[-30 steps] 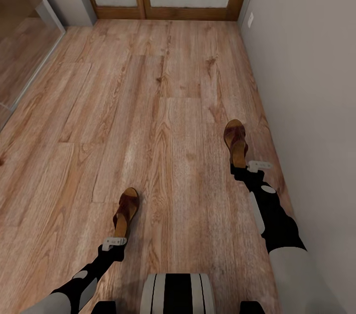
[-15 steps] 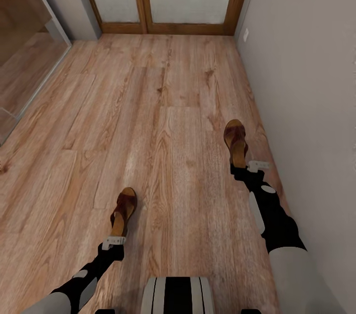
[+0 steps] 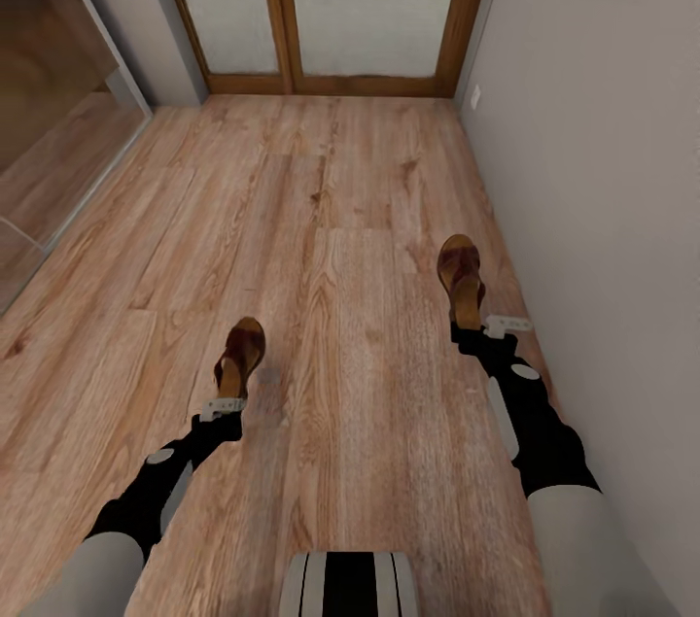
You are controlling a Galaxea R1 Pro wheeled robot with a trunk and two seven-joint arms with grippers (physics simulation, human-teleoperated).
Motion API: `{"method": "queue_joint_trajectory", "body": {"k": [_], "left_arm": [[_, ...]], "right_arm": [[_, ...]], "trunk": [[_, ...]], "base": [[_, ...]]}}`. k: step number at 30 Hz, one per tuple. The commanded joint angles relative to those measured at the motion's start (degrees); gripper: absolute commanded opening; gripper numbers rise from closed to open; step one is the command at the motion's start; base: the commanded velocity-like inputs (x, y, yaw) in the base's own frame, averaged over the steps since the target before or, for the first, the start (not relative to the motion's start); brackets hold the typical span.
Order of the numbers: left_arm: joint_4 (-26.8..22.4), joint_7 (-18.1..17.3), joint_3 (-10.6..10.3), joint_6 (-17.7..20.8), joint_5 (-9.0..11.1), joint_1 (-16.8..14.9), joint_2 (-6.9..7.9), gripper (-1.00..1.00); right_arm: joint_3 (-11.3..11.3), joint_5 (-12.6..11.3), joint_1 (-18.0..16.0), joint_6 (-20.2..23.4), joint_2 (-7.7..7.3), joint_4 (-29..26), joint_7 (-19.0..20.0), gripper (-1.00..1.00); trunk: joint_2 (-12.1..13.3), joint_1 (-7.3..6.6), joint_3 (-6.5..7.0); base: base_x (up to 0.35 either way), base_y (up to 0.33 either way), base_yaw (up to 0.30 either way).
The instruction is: Pick up the two gym shoes and the two sandals from the corridor floor and place them onto the hallstand (shoe rack) in the corridor, making sure they are on the rack and not on the floor. Arrange them so the two gym shoes are next to each other and the two sandals are next to each other.
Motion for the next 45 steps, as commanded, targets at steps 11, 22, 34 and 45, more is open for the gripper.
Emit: {"method": "queue_joint_trajectory", "body": {"k": [11, 22, 34, 45], "left_arm": [[-18.11, -0.59, -1.17, 15.86, -0.46, 0.0, -6.29, -1.0], [-18.12, -0.59, -1.2, 16.08, -0.16, 0.0, -6.62, -1.0], [-18.12, -0.59, -1.37, 16.47, -0.08, 0.0, -6.71, -1.0], [-18.13, -0.59, -1.34, 16.79, 0.17, 0.0, -6.71, -1.0]], "right_arm": [[0.05, 0.1, -0.01, 0.37, 0.06, -3.12, -0.08, -1.0], [4.32, 0.24, 0.07, 0.37, 0.14, -5.41, -0.08, -1.0], [5.43, 0.07, 0.16, 0.37, 0.15, -5.43, -0.08, -1.0], [5.44, -0.01, 0.16, 0.37, 0.15, -5.43, -0.08, -1.0]], "trunk": [[0.14, -0.28, 2.5], [0.29, -0.57, 5.89], [0.45, -0.88, 9.68], [0.59, -1.16, 13.16]], "base": [[0.0, 0.0, 0.0], [0.0, 0.0, 0.0], [0.0, 0.0, 0.0], [0.0, 0.0, 0.0]]}}
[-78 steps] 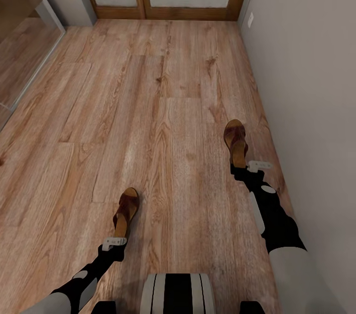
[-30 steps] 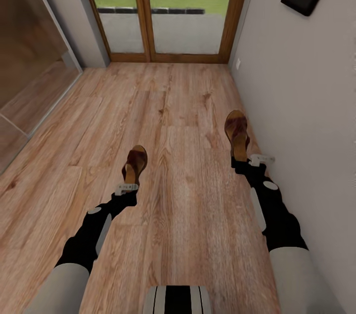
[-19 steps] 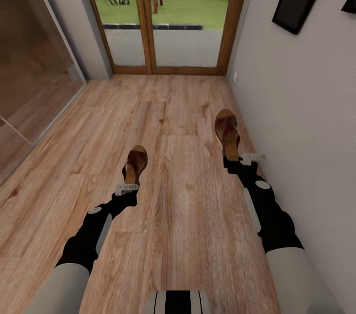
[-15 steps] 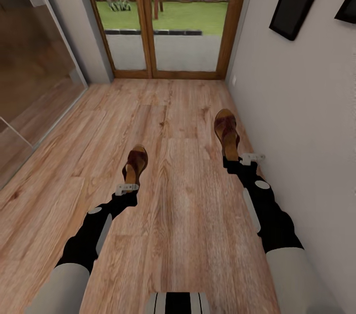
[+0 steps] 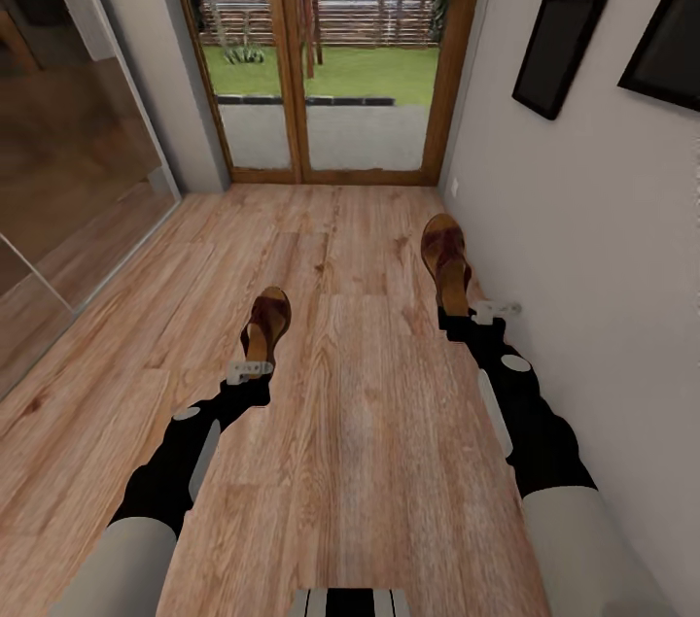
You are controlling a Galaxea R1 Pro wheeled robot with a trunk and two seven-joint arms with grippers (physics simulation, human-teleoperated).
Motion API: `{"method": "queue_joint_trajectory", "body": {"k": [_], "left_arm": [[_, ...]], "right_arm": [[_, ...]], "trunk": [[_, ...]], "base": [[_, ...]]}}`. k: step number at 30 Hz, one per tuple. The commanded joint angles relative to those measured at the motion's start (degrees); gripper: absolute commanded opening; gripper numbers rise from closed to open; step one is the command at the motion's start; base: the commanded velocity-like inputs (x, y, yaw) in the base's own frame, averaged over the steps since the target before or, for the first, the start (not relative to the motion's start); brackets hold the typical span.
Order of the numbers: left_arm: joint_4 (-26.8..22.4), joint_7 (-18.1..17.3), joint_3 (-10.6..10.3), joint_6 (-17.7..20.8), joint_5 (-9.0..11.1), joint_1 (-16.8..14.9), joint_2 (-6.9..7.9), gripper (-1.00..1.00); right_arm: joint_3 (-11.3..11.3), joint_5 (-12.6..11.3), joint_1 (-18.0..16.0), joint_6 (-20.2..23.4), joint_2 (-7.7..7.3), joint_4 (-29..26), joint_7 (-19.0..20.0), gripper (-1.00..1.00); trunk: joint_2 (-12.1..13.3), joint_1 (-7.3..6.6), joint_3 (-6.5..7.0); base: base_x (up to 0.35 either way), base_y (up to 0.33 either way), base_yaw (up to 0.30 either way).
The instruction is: Pick up the two gym shoes and the two sandals from the corridor floor and place them onto the hallstand (shoe rack) in the corridor, making sure they are on the rack and not on the floor. Arrange them so the two gym shoes are next to each other and the two sandals are next to each other.
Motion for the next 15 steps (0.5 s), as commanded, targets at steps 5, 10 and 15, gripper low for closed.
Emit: {"method": "queue_joint_trajectory", "body": {"k": [5, 10, 15], "left_arm": [[-0.08, -0.64, 0.31, 0.35, -0.38, -0.02, -0.08, -1.0], [-0.08, -0.7, 0.3, 1.18, -0.38, -0.02, -0.08, -1.0], [-0.08, -0.71, 0.33, 1.46, -0.38, -0.02, -0.08, -1.0]], "right_arm": [[-0.05, 0.02, -0.02, 0.36, 0.03, -0.08, -0.1, -1.0], [-0.05, -0.02, -0.02, 0.36, 0.03, -0.08, -0.1, -1.0], [-0.05, -0.05, -0.02, 0.36, 0.03, -0.08, -0.1, -1.0]], "trunk": [[0.06, -0.13, 1.54], [0.12, -0.26, 3.12], [0.19, -0.39, 4.71]], "base": [[0.0, 0.0, 0.0], [0.0, 0.0, 0.0], [0.0, 0.0, 0.0]]}}
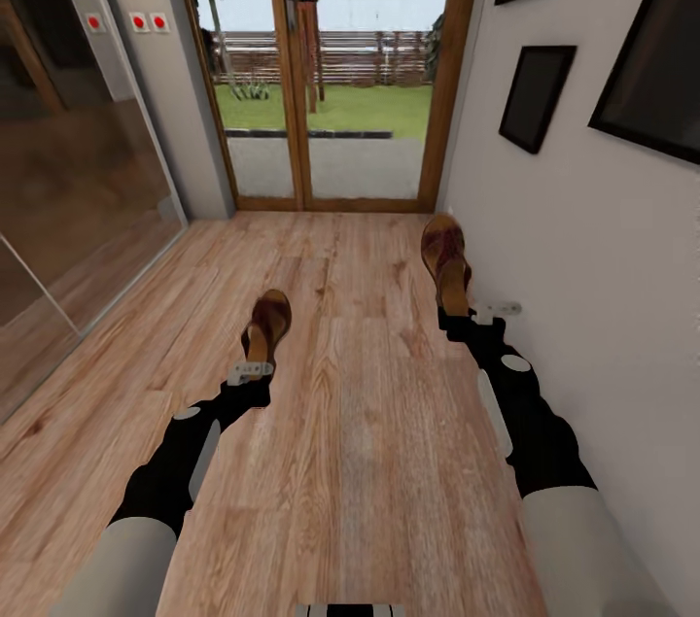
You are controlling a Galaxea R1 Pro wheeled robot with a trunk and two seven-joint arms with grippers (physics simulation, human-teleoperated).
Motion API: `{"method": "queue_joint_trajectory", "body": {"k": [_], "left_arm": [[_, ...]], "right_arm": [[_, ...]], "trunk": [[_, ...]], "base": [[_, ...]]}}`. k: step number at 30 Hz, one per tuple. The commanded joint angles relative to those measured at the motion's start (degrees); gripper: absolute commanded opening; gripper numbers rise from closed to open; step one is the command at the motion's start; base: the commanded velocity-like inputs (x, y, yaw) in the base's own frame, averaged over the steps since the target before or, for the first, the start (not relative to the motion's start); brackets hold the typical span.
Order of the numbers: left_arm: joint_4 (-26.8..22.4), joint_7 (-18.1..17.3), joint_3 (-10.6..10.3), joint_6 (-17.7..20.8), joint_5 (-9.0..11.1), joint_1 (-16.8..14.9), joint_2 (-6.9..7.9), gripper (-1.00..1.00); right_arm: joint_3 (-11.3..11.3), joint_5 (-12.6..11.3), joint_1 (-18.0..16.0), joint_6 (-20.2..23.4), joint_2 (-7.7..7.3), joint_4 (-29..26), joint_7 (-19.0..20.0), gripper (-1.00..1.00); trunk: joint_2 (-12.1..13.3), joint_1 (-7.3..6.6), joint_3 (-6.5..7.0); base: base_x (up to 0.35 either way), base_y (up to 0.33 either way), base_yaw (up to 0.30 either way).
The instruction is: Pick up the two gym shoes and the two sandals from the corridor floor and place them onto the hallstand (shoe rack) in the corridor, making sure they are on the rack and not on the floor. Arrange them so the two gym shoes are next to each other and the two sandals are next to each other.
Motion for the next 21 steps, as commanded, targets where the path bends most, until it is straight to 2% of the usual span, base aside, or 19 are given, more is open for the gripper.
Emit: {"method": "queue_joint_trajectory", "body": {"k": [1, 8, 17, 21], "left_arm": [[-0.08, -0.63, 0.32, 0.35, -0.4, -0.03, -0.08, -1.0], [-0.08, -0.63, 0.35, 0.38, -0.4, -0.03, -0.08, -1.0], [-0.08, -0.63, 0.36, 0.38, -0.4, -0.03, -0.08, -1.0], [-0.08, -0.61, 0.36, 0.38, -0.4, -0.03, -0.03, -1.0]], "right_arm": [[-0.05, 0.02, -0.02, 0.36, 0.03, -0.08, -0.1, -1.0], [-0.05, 0.01, -0.02, 0.36, 0.03, -0.07, -0.1, -1.0], [-0.05, 0.01, -0.02, 0.36, 0.03, -0.08, -0.1, -1.0], [-0.05, 0.02, -0.02, 0.36, 0.0, -0.07, -0.1, -1.0]], "trunk": [[0.0, -0.03, 0.27], [0.09, -0.21, 2.49], [0.09, -0.21, 2.91], [0.09, -0.21, 2.96]], "base": [[0.0, 0.0, 0.0], [0.0, 0.0, 0.0], [0.0, 0.0, 0.0], [0.0, 0.0, 0.143]]}}
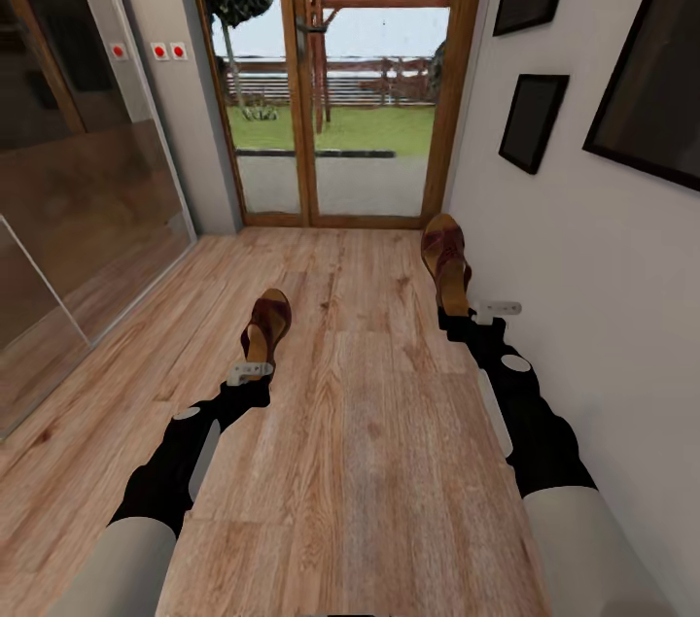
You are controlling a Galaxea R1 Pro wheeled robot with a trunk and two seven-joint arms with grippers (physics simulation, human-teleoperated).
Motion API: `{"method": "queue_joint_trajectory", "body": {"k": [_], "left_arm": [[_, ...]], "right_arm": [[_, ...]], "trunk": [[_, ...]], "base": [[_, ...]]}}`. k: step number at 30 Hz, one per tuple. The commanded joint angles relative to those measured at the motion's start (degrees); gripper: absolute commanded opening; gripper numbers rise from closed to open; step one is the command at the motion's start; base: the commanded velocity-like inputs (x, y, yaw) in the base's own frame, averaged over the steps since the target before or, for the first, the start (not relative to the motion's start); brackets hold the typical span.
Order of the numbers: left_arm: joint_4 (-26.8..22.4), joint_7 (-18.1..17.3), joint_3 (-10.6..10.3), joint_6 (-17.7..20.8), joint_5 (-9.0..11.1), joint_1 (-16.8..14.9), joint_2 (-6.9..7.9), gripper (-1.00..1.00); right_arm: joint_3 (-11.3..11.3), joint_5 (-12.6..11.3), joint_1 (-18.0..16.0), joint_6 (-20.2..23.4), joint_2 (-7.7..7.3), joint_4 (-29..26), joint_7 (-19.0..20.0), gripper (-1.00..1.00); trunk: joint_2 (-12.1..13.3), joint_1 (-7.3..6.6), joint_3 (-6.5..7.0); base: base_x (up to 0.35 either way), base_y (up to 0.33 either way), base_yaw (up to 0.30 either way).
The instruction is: Pick up the two gym shoes and the two sandals from the corridor floor and place them onto the hallstand (shoe rack) in the corridor, making sure they are on the rack and not on the floor. Arrange them so the two gym shoes are next to each other and the two sandals are next to each other.
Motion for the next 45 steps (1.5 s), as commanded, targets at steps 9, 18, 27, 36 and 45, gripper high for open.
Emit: {"method": "queue_joint_trajectory", "body": {"k": [9, 18, 27, 36, 45], "left_arm": [[-0.07, -0.64, 0.31, 0.33, -0.33, -0.04, -0.06, -1.0], [-0.07, -0.64, 0.4, 0.33, -0.33, -0.04, -0.07, -1.0], [-0.08, -0.64, 0.4, 0.33, -0.29, -0.04, -0.06, -1.0], [-0.07, -0.64, 0.4, 0.33, -0.27, -0.04, -0.07, -1.0], [-0.08, -0.64, 0.4, 0.33, -0.26, -0.04, -0.08, -1.0]], "right_arm": [[-0.05, 0.01, -0.01, 0.37, 0.04, -0.11, -0.09, -1.0], [-0.06, 0.0, -0.01, 0.37, 0.01, -0.11, -0.09, -1.0], [-0.05, 0.0, -0.01, 0.37, -0.02, -0.11, -0.09, -1.0], [-0.05, 0.0, -0.01, 0.37, -0.01, -0.11, -0.09, -1.0], [-0.09, 0.0, -0.01, 0.37, 0.02, -0.11, -0.09, -1.0]], "trunk": [[-0.02, -0.01, 0.2], [-0.02, -0.01, 0.52], [-0.02, -0.01, 0.97], [0.07, -0.19, 3.0], [0.07, -0.19, 3.48]], "base": [[0.0, 0.0, 0.271], [0.0, 0.0, 0.289], [0.0, 0.0, 0.275], [0.0, 0.0, 0.267], [0.0, 0.0, 0.265]]}}
